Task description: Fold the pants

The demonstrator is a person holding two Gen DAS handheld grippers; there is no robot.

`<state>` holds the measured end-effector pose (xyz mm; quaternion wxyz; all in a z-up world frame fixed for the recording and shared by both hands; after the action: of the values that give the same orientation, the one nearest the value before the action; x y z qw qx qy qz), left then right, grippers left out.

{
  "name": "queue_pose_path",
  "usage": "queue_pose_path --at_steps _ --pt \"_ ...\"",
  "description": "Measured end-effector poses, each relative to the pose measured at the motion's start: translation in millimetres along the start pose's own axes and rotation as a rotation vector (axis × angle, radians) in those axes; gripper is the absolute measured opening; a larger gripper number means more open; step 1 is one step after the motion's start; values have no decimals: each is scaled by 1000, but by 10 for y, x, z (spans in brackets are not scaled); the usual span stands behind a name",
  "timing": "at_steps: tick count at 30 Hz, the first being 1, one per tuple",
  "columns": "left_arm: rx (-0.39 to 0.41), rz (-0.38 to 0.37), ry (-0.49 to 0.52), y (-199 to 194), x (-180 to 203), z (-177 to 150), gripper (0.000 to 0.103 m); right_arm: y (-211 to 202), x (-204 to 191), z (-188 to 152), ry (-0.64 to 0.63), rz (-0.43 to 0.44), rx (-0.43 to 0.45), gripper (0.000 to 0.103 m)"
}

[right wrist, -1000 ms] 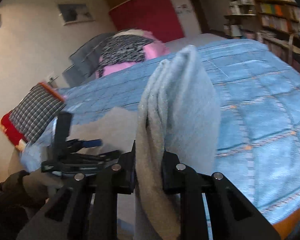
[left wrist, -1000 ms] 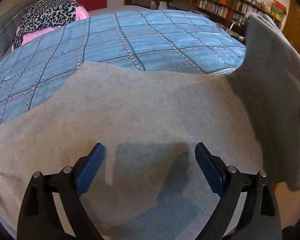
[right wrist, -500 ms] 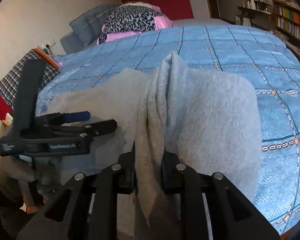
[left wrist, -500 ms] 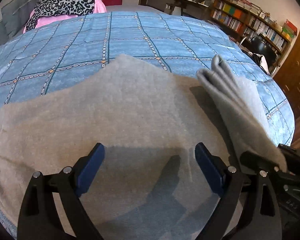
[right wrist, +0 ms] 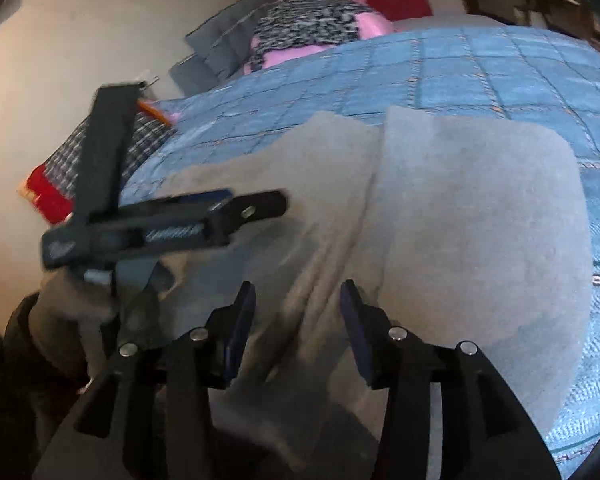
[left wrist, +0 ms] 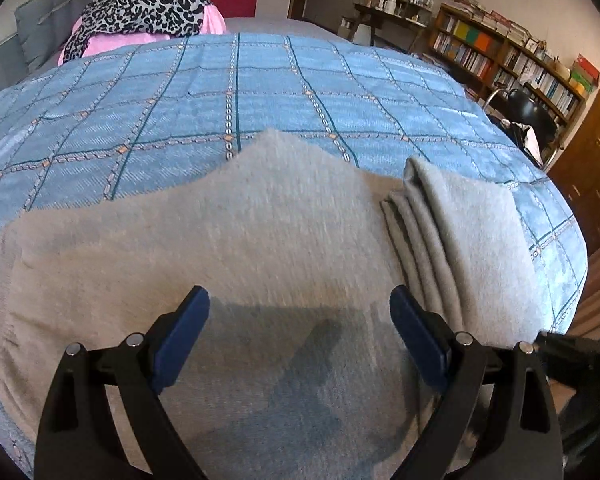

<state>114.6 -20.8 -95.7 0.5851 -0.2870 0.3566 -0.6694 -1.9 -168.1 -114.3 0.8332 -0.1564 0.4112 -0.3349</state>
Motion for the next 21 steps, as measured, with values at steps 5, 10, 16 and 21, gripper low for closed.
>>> queue_pose_path --at_steps 5,10,16,21 --pt "11 -6 6 -65 9 24 93 -124 -181 -49 -58 32 -7 46" --pt "17 -20 17 -121 54 13 93 -356 -48 -72 -1 -11 47 46" --pt "22 -23 47 -145 157 5 93 -201 29 -203 33 -5 0 46" --pt "7 -62 101 -124 333 39 93 62 -66 -220 -5 37 -53 47"
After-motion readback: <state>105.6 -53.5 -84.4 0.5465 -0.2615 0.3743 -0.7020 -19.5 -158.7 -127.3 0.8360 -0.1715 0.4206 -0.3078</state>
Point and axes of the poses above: each gripper's, at about its wrist camera, not at the fingertips, and y roughly the way its jaws point, x to its right, z to its top, the point moved 2 cm from there along y, roughly the way its jaws point, and after that the axes turned 13 degrees about z, right-handed, at the moved point
